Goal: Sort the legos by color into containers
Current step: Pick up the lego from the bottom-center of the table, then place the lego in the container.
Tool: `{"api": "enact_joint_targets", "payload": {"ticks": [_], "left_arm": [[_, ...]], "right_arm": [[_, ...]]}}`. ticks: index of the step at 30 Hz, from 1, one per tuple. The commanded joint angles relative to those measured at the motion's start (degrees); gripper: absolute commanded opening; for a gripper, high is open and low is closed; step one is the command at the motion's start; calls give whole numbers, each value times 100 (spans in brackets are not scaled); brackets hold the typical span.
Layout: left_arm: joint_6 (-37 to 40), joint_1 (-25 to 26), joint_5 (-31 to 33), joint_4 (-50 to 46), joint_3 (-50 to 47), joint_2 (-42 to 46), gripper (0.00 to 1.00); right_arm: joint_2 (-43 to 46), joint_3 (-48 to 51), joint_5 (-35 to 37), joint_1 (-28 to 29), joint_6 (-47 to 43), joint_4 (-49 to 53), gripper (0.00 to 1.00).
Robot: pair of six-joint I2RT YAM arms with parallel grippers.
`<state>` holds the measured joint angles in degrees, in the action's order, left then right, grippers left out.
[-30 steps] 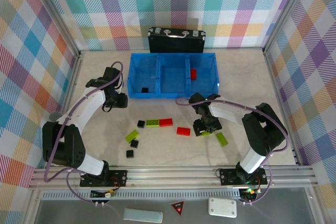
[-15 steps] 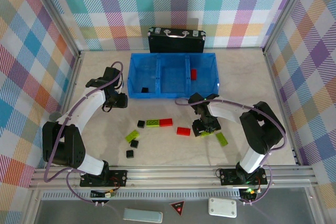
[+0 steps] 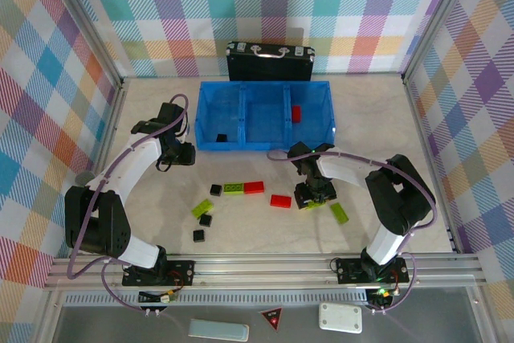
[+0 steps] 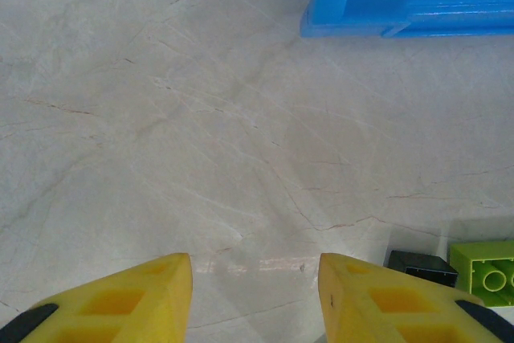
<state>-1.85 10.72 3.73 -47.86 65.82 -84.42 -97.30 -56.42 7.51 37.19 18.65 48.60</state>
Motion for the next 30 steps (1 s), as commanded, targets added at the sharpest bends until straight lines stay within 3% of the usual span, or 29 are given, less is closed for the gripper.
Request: {"api": "enact_joint_targets", "payload": {"ticks": [1, 16, 23, 30], "left_arm": [[28, -70, -10, -46, -37, 116, 45], [-27, -70, -27, -276, -310, 922, 46], [114, -70, -209, 269, -735, 1766, 45], [124, -70, -352, 417, -886, 1882, 46]], "right_arm": [[-7, 11, -101, 43, 72, -22, 67], [75, -1332, -72, 147, -6, 617, 65], [-476, -2647, -221, 233, -82, 755, 65], [-1282, -3985, -374, 245, -94, 820, 65]]}}
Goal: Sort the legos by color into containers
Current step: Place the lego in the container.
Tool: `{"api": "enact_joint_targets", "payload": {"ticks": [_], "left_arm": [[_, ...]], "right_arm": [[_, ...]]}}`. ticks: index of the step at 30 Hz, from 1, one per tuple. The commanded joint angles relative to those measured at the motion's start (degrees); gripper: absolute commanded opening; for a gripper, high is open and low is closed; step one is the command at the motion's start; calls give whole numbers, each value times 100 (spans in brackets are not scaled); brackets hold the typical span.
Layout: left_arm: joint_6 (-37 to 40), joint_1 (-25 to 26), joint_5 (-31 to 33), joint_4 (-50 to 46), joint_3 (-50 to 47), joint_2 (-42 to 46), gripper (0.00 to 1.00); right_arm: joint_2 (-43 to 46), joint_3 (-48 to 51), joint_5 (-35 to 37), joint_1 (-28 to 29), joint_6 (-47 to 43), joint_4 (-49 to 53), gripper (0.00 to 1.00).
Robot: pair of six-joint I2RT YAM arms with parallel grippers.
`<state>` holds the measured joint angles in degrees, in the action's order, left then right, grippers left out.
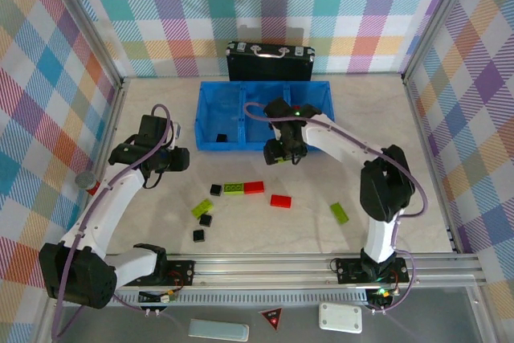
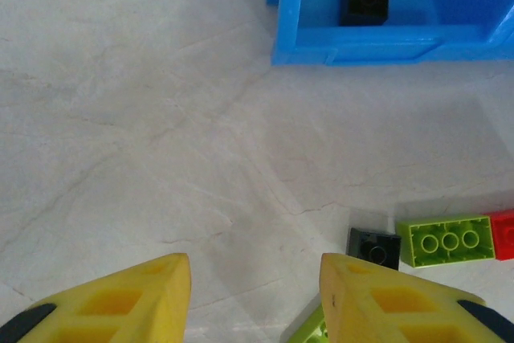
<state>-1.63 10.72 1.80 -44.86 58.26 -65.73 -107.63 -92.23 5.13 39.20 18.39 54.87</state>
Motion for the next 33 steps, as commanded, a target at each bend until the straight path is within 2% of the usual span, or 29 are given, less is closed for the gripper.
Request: {"api": "enact_joint_targets", "payload": {"ticks": [1, 5, 14, 20, 33], "left_arm": [[102, -70, -184, 122, -134, 8, 46], [125, -70, -163, 144, -136, -44, 46], [148, -70, -108, 153, -113, -112, 47], [162, -70, -92, 153, -87, -148, 47], [165, -70, -92, 144, -78, -169, 47]], "right_arm": [[-410, -618, -152, 44, -49, 215, 65], [-945, -1491, 17, 43, 263, 339, 63], [-2023, -2883, 842, 35, 1490, 585, 64], [-2745, -3669, 1119, 35, 1912, 824, 66], [-3486, -4075, 881, -53, 1893, 946, 67]]}}
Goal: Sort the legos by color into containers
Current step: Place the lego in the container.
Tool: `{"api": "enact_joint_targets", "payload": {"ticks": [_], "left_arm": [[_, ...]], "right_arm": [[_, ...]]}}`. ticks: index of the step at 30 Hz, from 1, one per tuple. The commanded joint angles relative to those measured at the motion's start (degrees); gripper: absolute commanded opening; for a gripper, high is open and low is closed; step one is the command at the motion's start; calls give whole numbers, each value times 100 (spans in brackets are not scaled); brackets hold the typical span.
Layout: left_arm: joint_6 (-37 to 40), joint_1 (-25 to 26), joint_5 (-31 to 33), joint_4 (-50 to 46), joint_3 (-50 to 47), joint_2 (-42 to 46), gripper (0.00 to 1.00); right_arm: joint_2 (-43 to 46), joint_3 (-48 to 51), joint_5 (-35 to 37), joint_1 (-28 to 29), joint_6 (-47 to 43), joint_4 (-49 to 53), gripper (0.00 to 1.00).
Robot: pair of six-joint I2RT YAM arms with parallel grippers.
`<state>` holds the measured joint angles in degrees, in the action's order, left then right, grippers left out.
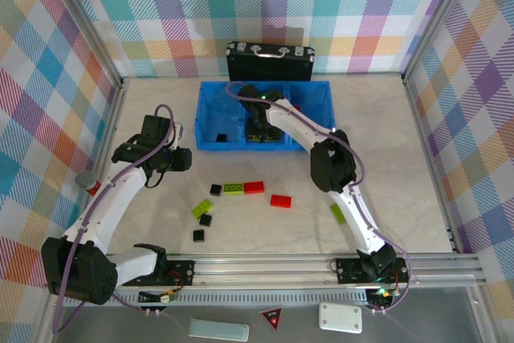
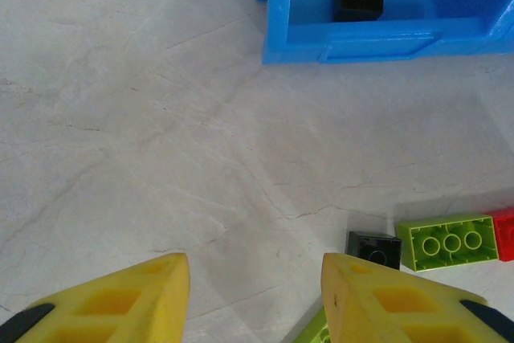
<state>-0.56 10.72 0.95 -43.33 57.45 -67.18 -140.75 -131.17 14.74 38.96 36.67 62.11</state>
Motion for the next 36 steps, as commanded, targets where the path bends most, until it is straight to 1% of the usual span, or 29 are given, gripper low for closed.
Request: {"api": "enact_joint_targets", "payload": {"ticks": [1, 6, 9, 14, 18, 28, 36], "left_arm": [[58, -70, -7, -13, 5, -25, 47], [56, -68, -28, -9, -6, -23, 47], [56, -70, -67, 6, 4, -39, 48], [56, -70, -93, -1, 4, -55, 48], [56, -70, -106, 1, 11, -52, 48], [21, -70, -127, -9, 3, -103, 48], [25, -70, -166, -25, 39, -214, 48]], "right_arm": [[-211, -177, -85, -31, 58, 235, 67], [-330, -180, -129, -46, 34, 247, 67], [-345, -176, -109, -56, 25, 256, 70], [-222, -180, -29, -55, 5, 292, 74], [-73, -219, -5, -55, -49, 340, 75], [469, -129, -140, -29, -283, 632, 74], [1181, 581, -218, 24, -430, 672, 73]]}}
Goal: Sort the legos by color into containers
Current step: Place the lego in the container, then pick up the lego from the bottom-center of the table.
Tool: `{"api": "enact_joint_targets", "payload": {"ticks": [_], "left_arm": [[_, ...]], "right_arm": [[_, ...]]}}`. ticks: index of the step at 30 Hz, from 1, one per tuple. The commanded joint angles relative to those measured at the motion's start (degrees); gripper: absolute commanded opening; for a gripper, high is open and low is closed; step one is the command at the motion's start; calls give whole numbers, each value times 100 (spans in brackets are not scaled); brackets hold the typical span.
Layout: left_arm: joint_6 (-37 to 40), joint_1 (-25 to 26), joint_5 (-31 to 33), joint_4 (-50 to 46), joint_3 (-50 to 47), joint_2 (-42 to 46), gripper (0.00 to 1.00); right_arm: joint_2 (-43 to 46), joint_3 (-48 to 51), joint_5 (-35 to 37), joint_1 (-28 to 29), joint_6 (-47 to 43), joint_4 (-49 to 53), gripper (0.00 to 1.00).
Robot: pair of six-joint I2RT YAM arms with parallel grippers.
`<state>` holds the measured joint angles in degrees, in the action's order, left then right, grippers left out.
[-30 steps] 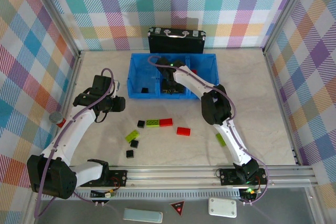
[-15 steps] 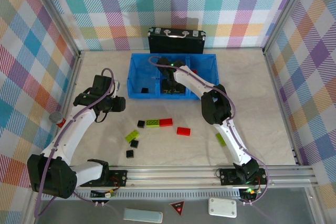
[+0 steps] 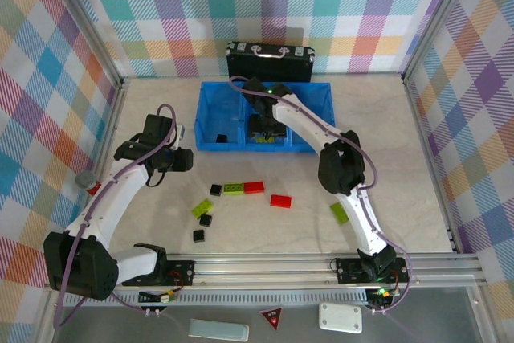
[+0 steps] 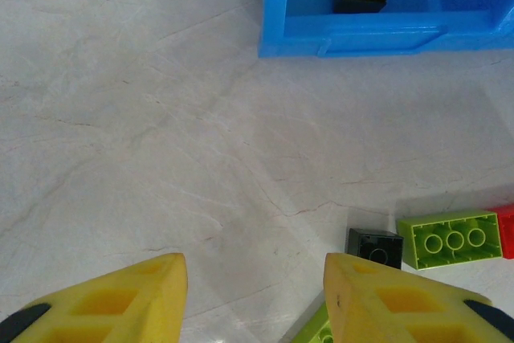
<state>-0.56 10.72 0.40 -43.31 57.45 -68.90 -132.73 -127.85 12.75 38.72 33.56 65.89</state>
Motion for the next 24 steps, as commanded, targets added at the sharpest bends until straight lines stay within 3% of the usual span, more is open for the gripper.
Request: {"api": "enact_joint_targets", "payload": {"ticks": [1, 14, 24], "left_arm": [[21, -70, -113, -22, 47, -48, 49], [32, -66, -101, -12, 99, -141, 49], [45, -70, -74, -11, 100, -204, 49]], "right_arm": [[495, 357, -20, 65, -122, 302, 73], [2075, 2683, -27, 413, 410, -219, 73], [2774, 4281, -123, 864, 1237, -630, 73]]}}
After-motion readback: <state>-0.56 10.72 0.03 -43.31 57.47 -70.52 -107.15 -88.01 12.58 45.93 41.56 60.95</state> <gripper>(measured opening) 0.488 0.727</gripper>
